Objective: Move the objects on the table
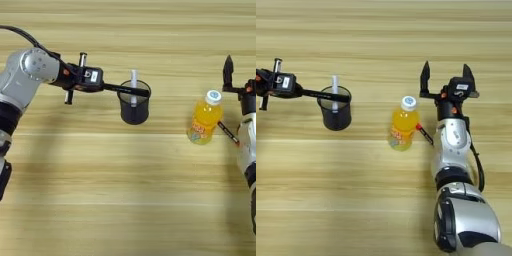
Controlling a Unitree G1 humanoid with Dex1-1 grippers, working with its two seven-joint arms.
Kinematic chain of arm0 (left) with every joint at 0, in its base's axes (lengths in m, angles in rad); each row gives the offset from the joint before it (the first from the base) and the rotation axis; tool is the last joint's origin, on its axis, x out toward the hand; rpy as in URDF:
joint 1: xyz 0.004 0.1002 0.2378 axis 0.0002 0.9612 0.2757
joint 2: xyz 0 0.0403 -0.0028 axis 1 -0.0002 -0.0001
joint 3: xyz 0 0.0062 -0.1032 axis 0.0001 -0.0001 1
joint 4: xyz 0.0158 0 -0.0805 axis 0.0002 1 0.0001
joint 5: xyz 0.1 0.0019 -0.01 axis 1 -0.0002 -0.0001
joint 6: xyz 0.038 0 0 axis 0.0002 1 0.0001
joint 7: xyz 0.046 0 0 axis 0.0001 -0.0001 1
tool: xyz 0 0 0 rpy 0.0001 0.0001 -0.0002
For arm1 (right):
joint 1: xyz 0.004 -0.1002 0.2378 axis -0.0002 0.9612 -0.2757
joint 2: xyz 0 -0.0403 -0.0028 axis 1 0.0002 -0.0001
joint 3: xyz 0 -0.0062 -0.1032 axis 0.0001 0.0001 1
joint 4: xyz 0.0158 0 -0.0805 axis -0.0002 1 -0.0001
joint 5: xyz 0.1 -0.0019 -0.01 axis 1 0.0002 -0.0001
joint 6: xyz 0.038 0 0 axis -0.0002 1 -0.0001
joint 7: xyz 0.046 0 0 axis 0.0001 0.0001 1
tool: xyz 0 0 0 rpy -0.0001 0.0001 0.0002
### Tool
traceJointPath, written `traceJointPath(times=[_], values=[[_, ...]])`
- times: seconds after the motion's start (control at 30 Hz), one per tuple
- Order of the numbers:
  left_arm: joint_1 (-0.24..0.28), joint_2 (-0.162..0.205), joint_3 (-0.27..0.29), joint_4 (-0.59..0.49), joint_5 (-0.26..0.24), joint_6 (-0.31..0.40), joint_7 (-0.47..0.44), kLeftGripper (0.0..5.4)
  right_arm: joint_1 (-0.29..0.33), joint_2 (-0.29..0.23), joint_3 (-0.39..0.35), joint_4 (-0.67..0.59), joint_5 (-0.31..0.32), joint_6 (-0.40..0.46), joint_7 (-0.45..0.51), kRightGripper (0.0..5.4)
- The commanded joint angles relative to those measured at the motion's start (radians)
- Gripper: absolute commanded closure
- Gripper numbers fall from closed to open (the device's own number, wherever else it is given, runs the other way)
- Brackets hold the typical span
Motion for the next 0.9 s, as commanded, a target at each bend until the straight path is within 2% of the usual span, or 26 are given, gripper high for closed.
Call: traceJointPath(times=[0.03, 0.67, 0.73, 0.9], values=[[-0.031, 0.000, -0.004, -0.002, 0.012, 0.000, 0.001, 4.27, 0.007, -0.001, 0.000, -0.004, 0.000, 0.003, 0.002, 0.00], [-0.037, -0.001, 0.010, 0.003, 0.006, 0.004, 0.013, 2.56, 0.004, -0.003, -0.001, 0.002, 0.000, 0.005, 0.003, 0.00], [-0.033, -0.003, 0.021, -0.004, -0.008, 0.009, 0.013, 2.38, 0.004, -0.002, -0.001, 0.003, 0.000, 0.005, 0.003, 0.00], [0.016, 0.000, 0.077, -0.090, -0.096, 0.046, -0.003, 1.89, 0.003, -0.002, -0.001, 0.003, 0.000, 0.005, 0.002, 0.00]])
